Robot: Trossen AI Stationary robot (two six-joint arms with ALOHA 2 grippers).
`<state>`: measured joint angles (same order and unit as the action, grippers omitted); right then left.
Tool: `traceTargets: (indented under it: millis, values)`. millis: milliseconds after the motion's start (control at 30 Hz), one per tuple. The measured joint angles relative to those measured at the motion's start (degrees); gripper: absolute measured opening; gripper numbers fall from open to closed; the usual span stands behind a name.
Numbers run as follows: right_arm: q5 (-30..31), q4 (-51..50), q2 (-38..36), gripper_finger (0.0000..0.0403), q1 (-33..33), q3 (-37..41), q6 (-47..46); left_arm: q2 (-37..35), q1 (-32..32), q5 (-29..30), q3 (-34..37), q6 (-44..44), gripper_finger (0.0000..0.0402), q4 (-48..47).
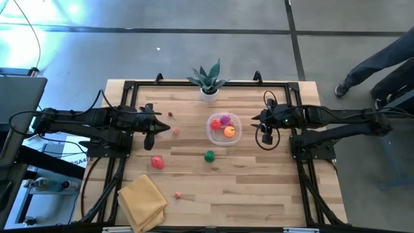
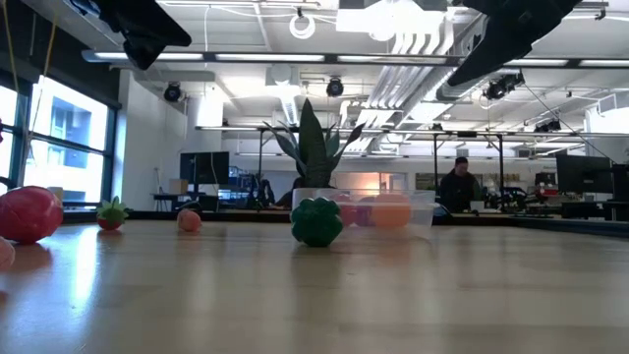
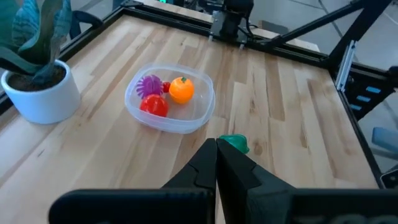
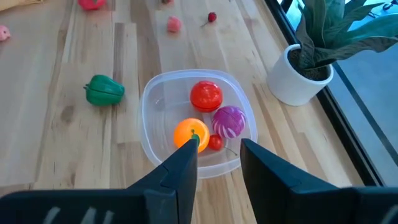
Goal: Pick and placing Produce into tupperware
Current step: Put the red cherry into the transparent container
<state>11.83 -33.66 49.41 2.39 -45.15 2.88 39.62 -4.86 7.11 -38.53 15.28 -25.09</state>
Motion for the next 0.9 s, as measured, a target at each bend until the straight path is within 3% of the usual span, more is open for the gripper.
traceTargets:
  millis: [167,333,567,700,900]
  values:
    - [-0.01,0.01,0.0,0.0113,0.0,0.0,0.03,0.02,-0.06,0.68,0.0,2.23,0.0001,0.91]
    - [-0.01,0.01,0.0,0.0113,0.0,0.0,0.12,-0.02,-1.37,15.63,-1.61,3.75,0.0001,0.71]
    - [-0.01,0.01,0.0,0.0113,0.0,0.0,0.1,-0.02,-3.92,23.59,-6.28,-4.18,0.0001,1.56]
    - [-0.01,0.01,0.02,0.0113,-0.01,0.0,0.1,-0.1,-6.3,21.17,-9.06,-4.32,0.0001,0.85]
    - [-0.01,0.01,0.02,0.0113,-0.01,0.0,0.1,-0.07,-9.6,5.75,-11.25,-4.41,0.0001,0.69]
